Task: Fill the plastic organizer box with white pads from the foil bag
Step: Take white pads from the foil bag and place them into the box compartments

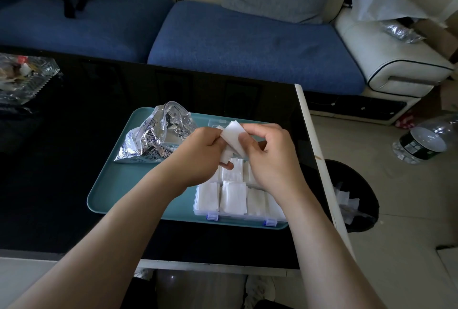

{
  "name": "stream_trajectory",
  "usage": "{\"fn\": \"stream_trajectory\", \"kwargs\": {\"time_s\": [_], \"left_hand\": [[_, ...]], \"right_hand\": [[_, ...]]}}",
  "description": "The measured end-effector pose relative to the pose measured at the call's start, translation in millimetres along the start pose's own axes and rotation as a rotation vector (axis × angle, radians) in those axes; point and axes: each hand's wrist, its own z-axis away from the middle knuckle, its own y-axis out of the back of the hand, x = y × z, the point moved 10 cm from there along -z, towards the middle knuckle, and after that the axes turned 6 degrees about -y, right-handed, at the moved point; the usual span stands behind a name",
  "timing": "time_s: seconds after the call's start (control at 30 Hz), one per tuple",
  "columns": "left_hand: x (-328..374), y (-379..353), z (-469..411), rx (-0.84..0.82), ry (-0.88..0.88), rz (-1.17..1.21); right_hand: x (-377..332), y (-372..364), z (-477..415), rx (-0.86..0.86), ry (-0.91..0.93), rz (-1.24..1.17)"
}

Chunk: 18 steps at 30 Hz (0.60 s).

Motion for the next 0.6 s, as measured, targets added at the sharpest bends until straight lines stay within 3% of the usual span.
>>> {"fn": "stream_trajectory", "kwargs": {"time_s": [0.2,0.27,0.4,0.6], "left_hand": [[2.4,-2.4,1.4,-0.045,-0.019,-0.008],[0.8,-0.9,1.4,-0.022,-0.010,0.028],[-0.8,3.6,0.9,0.043,-0.023,0.132],[-3.9,-13.6,0.6,-0.023,0.103,0.531]], "right_hand": [[-0.5,1.4,0.4,0.017,0.040,0.016],[6.6,8.1,0.0,0.070,-0.045,-0.028],[35.2,10.6,1.6,0.024,-0.362,-0.435],[28.4,2.0,6.3,0.007,-0.354,-0.421]]}}
